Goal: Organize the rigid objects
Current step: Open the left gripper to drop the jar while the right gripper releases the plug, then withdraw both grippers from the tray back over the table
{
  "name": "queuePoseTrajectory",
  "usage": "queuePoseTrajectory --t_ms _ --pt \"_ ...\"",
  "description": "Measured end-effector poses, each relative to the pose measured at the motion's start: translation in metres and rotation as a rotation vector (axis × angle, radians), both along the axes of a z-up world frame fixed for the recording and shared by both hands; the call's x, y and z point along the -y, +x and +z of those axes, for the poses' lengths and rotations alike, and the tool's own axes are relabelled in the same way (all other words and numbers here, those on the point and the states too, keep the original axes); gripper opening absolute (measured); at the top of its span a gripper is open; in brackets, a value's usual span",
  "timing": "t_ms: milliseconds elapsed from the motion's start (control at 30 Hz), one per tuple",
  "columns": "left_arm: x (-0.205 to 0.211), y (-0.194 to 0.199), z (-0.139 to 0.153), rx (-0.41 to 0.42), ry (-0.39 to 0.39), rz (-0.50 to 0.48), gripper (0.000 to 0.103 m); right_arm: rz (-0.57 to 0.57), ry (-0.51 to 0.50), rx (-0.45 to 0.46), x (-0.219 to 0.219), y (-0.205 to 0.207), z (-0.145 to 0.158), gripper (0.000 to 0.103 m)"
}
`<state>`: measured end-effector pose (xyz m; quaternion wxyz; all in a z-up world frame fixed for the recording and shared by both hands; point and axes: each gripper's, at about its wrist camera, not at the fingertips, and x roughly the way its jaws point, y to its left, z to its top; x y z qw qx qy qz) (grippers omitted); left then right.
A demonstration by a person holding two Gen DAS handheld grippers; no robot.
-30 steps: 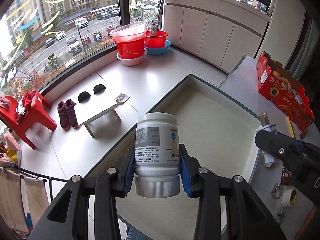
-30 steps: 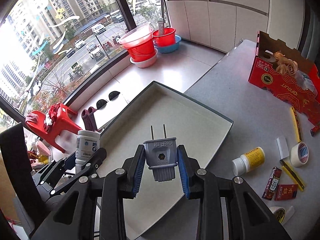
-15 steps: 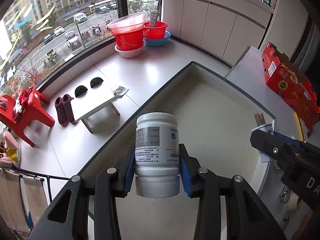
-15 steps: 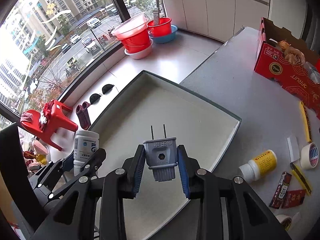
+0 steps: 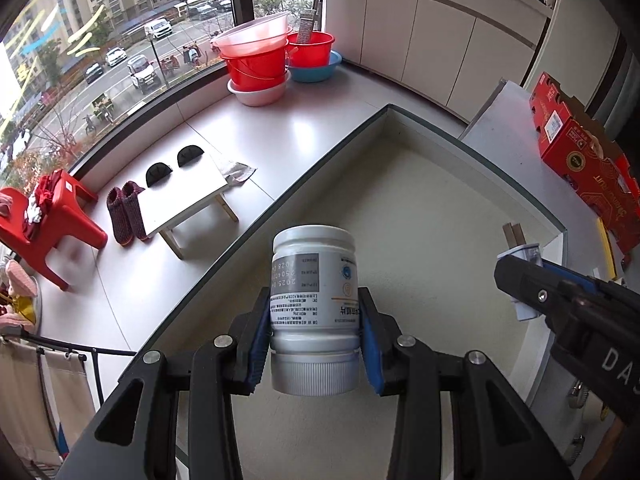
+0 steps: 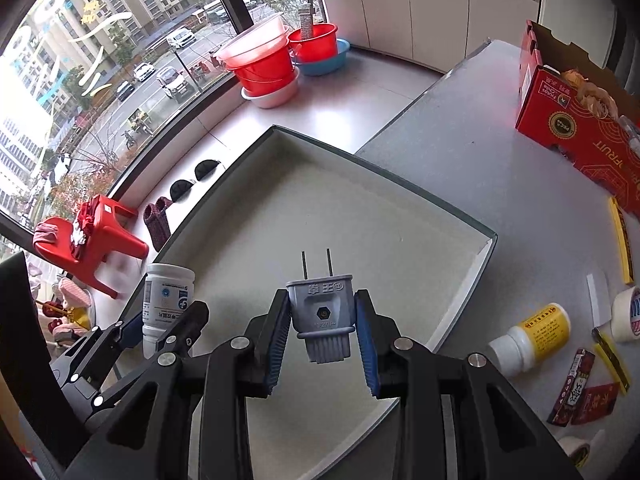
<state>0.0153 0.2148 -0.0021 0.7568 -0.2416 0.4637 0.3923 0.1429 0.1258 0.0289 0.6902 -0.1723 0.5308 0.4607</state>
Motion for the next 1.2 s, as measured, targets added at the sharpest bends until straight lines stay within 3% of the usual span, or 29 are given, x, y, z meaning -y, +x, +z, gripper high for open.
queuePoseTrajectory --t_ms 667,733,767,800,833,900,933,967,1200 --pt "0.000 0.014 -0.014 -0.028 -0.004 -0.039 0.043 -0.017 -0.059 0.022 -0.004 0.000 -0.015 0.034" --pt "0.001 0.014 -0.014 -0.022 -0.005 -0.050 0.051 -0.007 -0.068 0.031 -0.003 0.000 -0.013 0.034" --pt "0.002 0.014 -0.013 -0.016 -0.005 -0.055 0.068 0.000 -0.071 0.038 -0.003 -0.001 -0.012 0.034" --pt "0.003 0.012 -0.012 -0.010 -0.002 -0.055 0.085 0.006 -0.072 0.046 -0.004 -0.003 -0.011 0.038" --pt "0.004 0.011 -0.011 -0.006 0.003 -0.054 0.087 0.010 -0.075 0.055 -0.005 -0.004 -0.009 0.067" --pt "0.007 0.010 -0.008 -0.002 0.008 -0.062 0.089 0.005 -0.041 0.091 0.000 -0.006 -0.002 0.100" --pt "0.009 0.009 -0.008 0.002 0.010 -0.070 0.092 0.005 -0.028 0.111 0.002 -0.007 0.003 0.100" --pt "0.010 0.009 -0.007 0.002 0.012 -0.076 0.103 0.012 -0.027 0.127 0.004 -0.009 0.007 0.100" --pt "0.019 -0.007 0.005 0.031 0.006 -0.089 0.103 -0.026 -0.001 0.153 0.039 -0.011 0.034 0.100"
